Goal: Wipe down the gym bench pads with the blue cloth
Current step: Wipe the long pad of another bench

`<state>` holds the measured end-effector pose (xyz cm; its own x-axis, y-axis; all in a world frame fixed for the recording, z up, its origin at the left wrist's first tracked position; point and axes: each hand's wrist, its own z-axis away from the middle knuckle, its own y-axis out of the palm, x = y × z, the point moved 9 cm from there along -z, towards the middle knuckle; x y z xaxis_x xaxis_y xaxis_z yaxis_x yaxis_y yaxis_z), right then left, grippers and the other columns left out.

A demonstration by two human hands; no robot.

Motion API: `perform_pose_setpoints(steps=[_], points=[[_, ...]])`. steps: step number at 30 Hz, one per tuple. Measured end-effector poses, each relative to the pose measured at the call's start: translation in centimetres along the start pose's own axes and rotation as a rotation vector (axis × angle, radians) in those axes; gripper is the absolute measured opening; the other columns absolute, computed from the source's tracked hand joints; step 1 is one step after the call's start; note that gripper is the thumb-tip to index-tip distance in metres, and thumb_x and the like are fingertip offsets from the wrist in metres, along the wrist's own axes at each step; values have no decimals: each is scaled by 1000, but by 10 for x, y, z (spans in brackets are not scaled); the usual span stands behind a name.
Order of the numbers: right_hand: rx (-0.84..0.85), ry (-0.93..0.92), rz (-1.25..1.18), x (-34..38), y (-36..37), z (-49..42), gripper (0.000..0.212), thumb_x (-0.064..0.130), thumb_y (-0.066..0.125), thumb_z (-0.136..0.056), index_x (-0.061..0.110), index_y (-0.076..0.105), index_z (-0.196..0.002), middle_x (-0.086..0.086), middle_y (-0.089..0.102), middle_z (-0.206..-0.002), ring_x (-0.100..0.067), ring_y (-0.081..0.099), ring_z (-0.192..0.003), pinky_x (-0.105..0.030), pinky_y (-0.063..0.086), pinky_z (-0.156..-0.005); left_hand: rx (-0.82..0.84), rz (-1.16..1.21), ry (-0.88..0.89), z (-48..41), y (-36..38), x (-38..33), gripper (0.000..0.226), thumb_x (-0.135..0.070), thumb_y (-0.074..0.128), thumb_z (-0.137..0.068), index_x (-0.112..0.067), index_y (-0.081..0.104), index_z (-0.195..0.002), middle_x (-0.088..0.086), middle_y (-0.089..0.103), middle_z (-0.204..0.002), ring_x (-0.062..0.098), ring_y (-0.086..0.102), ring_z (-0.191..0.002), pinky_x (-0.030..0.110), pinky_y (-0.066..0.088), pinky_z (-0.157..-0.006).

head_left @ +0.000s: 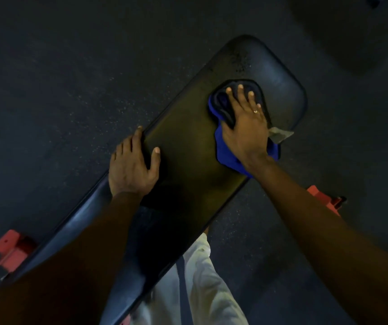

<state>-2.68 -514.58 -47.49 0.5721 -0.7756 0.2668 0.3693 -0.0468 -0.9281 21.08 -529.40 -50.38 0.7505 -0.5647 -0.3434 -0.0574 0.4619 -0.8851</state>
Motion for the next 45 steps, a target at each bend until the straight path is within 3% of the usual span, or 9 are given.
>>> perform_pose_setpoints(steps=[4, 8, 11, 16, 20, 26, 32, 36, 45], points=[[143, -344, 67, 39, 15, 18, 76, 33, 61, -92, 29, 27, -160, 1, 21, -168, -27, 19, -155, -46, 16, -126, 3, 22, 4, 1, 1, 4, 76, -62, 28, -101, -12, 29, -158, 19, 51, -144, 36, 51, -129, 53, 46, -104], [107, -228, 34, 30, 3, -12, 74, 37, 57, -94, 32, 24, -160, 5, 17, -169, -20, 13, -156, -44, 9, -127, -5, 34, -1, -1, 3, 4, 78, -62, 27, -101, -10, 26, -159, 19, 49, -146, 34, 50, -129, 51, 45, -106], [66, -115, 26, 56, 9, -15, 73, 40, 57, -95, 28, 26, -160, -2, 16, -170, -29, 12, -156, -47, 11, -126, 20, 31, -15, 0, 4, 6, 79, -62, 26, -101, -9, 25, -159, 19, 50, -146, 34, 51, -130, 51, 45, -106], [208, -387, 94, 122, 30, -15, 70, 41, 61, -91, 25, 38, -155, -1, 29, -166, -30, 15, -156, -46, 10, -127, 19, 91, -47, 2, 4, 8, 80, -59, 30, -102, -5, 19, -161, 18, 44, -154, 33, 47, -136, 47, 42, -111], [266, -521, 115, 119, 26, -38, 67, 44, 58, -87, 15, 49, -148, -5, 50, -153, -27, 31, -150, -44, 19, -125, 49, 101, -54, 1, 5, 10, 78, -59, 29, -103, -9, 18, -162, 19, 46, -152, 34, 49, -135, 49, 42, -111], [142, -235, 88, 75, -2, -75, 71, 46, 57, -90, 15, 43, -152, -7, 42, -158, -27, 26, -153, -45, 17, -127, 118, 41, 2, -2, 4, 4, 65, -52, 34, -105, -18, 26, -160, 18, 49, -147, 35, 52, -130, 52, 42, -108], [301, -492, 187, 130, 29, -44, 64, 46, 63, -84, 14, 56, -138, -7, 61, -140, -28, 42, -143, -47, 23, -124, 183, 63, -29, -3, 6, 9, 67, -53, 33, -102, -12, 34, -156, 18, 56, -142, 36, 57, -123, 53, 44, -103], [169, -373, 136, 89, -1, -80, 68, 46, 59, -83, 11, 56, -140, -14, 58, -143, -31, 47, -140, -45, 29, -121, 192, 55, -21, -4, 7, 9, 67, -53, 33, -103, -12, 34, -156, 17, 57, -142, 35, 58, -124, 54, 43, -105], [0, -31, 34, 28, -20, -73, 77, 49, 54, -93, 21, 27, -160, 1, 25, -167, -19, 16, -156, -46, 22, -126, 166, 89, -47, -5, 7, 10, 67, -54, 31, -102, -16, 33, -158, 18, 57, -142, 38, 59, -122, 55, 45, -100]])
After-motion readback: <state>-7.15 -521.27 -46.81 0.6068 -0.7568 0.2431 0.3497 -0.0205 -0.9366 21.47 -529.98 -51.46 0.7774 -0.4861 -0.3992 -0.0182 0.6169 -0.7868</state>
